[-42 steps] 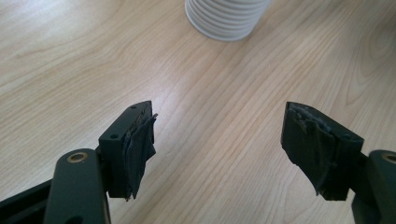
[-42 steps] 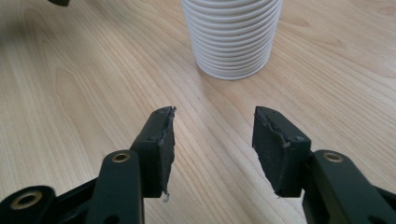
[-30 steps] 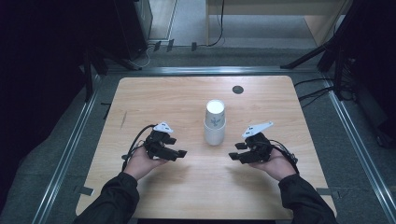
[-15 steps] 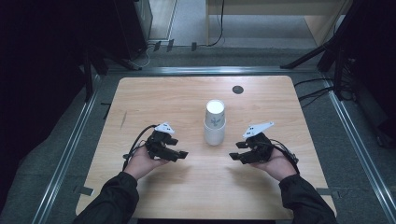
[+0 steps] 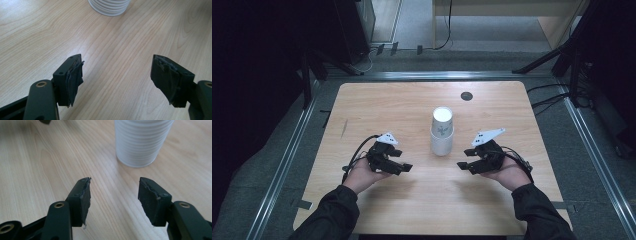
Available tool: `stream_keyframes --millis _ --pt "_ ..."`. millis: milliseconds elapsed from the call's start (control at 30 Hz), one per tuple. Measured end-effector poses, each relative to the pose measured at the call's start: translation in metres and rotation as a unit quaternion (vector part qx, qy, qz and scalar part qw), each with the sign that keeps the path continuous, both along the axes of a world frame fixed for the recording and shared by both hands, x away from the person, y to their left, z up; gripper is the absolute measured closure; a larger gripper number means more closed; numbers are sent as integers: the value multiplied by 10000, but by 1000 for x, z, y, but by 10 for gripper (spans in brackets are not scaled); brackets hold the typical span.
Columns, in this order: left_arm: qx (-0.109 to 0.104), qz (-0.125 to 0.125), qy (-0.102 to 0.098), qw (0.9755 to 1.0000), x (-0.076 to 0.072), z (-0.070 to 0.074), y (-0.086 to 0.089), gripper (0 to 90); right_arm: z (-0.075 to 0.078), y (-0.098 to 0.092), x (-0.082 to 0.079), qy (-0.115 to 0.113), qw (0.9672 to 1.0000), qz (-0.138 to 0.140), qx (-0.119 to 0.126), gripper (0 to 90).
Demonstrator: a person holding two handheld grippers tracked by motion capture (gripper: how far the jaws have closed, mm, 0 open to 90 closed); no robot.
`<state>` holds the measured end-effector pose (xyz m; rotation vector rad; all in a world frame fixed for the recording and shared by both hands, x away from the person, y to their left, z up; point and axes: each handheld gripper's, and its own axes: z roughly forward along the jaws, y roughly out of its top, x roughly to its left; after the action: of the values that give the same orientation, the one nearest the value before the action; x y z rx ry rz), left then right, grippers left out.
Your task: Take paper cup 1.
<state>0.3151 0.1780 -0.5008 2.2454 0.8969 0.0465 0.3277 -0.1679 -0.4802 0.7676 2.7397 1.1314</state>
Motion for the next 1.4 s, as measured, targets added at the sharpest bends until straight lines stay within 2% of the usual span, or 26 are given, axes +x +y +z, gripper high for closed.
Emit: stream_keyframes --millis 200,267,433,533,767,1033,1167,1400 --pt "5 -19 -15 10000 -1 0 1 259 12 -2 5 43 9999 55 -121 401" --pt "-5 8 -25 10000 -1 0 3 258 21 -2 8 33 9998 65 -184 362" --pt "-33 14 -8 10000 0 0 4 259 36 2 15 58 9986 248 -466 337" --pt "-33 -2 -13 10000 0 0 5 259 43 3 19 93 9982 309 -505 335" --pt "17 -137 -38 9999 -2 0 3 259 66 10 39 -19 9949 653 -772 325" --pt "40 -218 -19 9998 -3 0 2 259 89 20 56 -42 9925 806 -917 323" --pt "19 -244 -92 9997 -4 2 4 259 97 24 63 -60 9915 829 -1000 319" --pt "73 -294 -129 9995 -5 3 5 259 113 41 73 -139 9878 1012 -1172 293"
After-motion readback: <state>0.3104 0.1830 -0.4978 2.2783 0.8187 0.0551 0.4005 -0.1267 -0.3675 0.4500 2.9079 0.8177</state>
